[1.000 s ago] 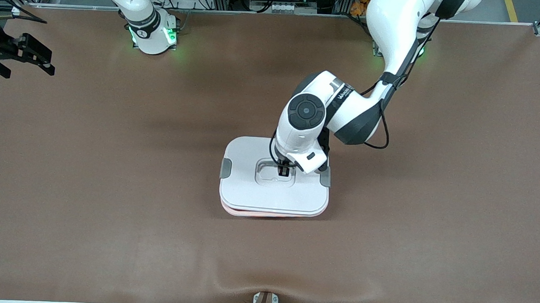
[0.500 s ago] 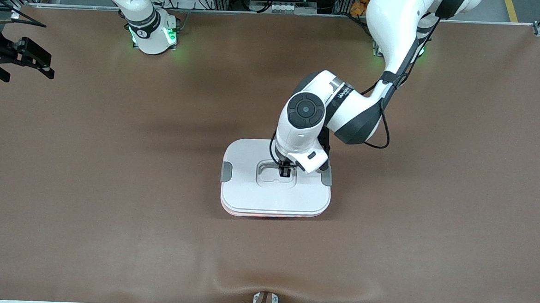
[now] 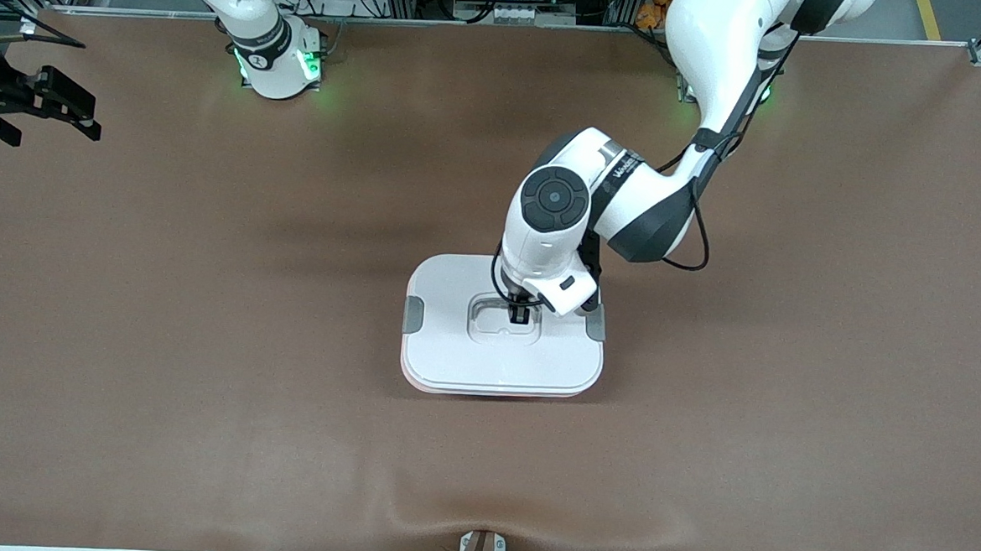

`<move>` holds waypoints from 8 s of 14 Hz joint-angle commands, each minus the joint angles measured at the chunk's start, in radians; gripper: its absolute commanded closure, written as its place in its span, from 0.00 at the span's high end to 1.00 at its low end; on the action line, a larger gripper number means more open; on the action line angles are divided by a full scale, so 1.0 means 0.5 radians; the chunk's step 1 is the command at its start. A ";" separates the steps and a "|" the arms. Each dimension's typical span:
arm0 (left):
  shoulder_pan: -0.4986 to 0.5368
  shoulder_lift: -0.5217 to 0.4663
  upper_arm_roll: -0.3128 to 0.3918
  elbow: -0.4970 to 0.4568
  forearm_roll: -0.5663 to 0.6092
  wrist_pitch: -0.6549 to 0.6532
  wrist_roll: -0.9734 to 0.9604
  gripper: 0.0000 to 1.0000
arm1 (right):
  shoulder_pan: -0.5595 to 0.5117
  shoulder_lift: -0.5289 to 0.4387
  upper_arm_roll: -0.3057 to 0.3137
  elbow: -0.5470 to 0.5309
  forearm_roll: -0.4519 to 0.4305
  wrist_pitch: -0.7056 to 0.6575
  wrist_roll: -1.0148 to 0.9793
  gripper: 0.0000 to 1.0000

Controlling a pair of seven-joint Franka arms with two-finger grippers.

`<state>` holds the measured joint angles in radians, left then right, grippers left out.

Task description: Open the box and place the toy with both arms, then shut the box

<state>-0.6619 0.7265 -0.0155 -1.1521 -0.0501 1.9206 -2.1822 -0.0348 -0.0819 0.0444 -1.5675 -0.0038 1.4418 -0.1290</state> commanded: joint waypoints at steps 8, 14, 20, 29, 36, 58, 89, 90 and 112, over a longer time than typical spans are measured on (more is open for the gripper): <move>-0.035 0.087 0.016 0.003 0.115 0.168 -0.014 0.00 | -0.016 0.020 0.016 0.049 -0.005 -0.030 -0.021 1.00; -0.035 0.145 0.007 -0.012 0.109 0.172 0.002 0.00 | -0.026 0.023 0.016 0.061 -0.026 -0.015 -0.030 1.00; -0.051 0.185 0.000 -0.009 0.109 0.190 0.002 0.00 | -0.038 0.032 0.013 0.058 -0.023 -0.024 -0.030 1.00; -0.057 0.115 0.000 -0.003 0.091 0.184 -0.023 0.00 | -0.029 0.032 0.013 0.058 -0.020 -0.027 -0.027 1.00; -0.057 0.084 -0.003 -0.003 0.088 0.163 -0.023 0.00 | -0.032 0.032 0.013 0.055 -0.017 -0.030 -0.027 1.00; 0.102 -0.146 0.022 -0.006 0.122 0.034 -0.001 1.00 | -0.038 0.032 0.013 0.055 -0.008 -0.033 -0.024 1.00; 1.100 -1.619 0.003 -0.850 0.109 -0.822 3.219 1.00 | -0.038 0.035 0.009 0.055 -0.005 -0.030 -0.024 1.00; 1.100 -1.622 0.003 -0.847 0.115 -0.856 3.336 1.00 | -0.038 0.035 0.009 0.055 -0.005 -0.030 -0.024 1.00; 1.167 -1.594 -0.178 -0.721 0.226 -1.077 4.242 1.00 | -0.038 0.035 0.009 0.055 -0.005 -0.030 -0.024 1.00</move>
<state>-0.0898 -0.0813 -0.0956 -1.5421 0.0658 1.4058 -0.0576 -0.0375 -0.0725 0.0395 -1.5615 -0.0038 1.4388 -0.1296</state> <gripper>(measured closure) 0.000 0.000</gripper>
